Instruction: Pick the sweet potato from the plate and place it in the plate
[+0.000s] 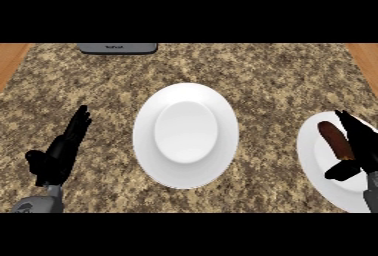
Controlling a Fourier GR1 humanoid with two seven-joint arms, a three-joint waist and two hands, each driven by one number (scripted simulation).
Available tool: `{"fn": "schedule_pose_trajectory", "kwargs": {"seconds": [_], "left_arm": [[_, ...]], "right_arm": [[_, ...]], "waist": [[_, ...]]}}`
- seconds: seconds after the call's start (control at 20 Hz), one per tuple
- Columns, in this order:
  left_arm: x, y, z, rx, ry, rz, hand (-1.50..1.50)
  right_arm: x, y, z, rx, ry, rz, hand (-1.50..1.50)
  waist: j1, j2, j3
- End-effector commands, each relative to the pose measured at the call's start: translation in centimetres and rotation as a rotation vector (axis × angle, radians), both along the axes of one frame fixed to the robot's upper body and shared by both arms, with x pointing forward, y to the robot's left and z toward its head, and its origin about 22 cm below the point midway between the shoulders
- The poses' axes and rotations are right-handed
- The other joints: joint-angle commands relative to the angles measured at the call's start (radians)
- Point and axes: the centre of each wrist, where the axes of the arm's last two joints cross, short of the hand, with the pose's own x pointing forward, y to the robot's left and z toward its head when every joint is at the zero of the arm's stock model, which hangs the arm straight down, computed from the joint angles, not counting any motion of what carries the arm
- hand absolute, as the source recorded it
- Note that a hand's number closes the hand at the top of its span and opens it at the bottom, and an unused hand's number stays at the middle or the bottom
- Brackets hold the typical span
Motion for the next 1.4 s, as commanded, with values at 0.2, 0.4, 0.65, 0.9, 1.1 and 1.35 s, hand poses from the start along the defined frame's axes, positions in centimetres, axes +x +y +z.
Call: {"fn": "schedule_pose_trajectory", "kwargs": {"seconds": [0.2, 0.4, 0.65, 0.9, 1.1, 1.35], "left_arm": [[1.5, -0.3, 1.1, -0.012, 0.003, -0.010, 0.00], [0.9, -0.3, 0.0, -0.007, 0.008, -0.001, 0.00], [0.3, 0.1, -0.2, -0.017, -0.002, 0.001, 0.00], [0.1, 0.6, -0.9, -0.010, 0.013, 0.028, 0.00], [-1.0, 2.5, -0.6, -0.008, 0.027, 0.082, 0.00], [-2.6, 2.2, -1.3, 0.001, 0.029, 0.078, 0.00]], "right_arm": [[2.7, -0.7, -3.1, -0.012, 0.024, -0.009, -1.50], [2.4, 0.1, -2.7, 0.017, 0.079, 0.083, 1.50], [1.2, -1.9, -4.5, 0.020, 0.040, 0.109, 1.50], [-1.3, -1.1, -4.2, 0.063, 0.002, 0.038, 1.50], [-6.9, 3.9, -8.6, 0.226, 0.063, -0.082, 1.50], [-10.5, 6.3, -4.6, 0.119, -0.179, -0.095, 1.50]], "waist": [[0.002, 0.001, 0.000], [0.000, 0.000, 0.000], [0.000, 0.000, 0.000], [-0.022, -0.004, -0.001], [-0.084, -0.026, -0.004], [-0.066, -0.022, -0.005]]}}
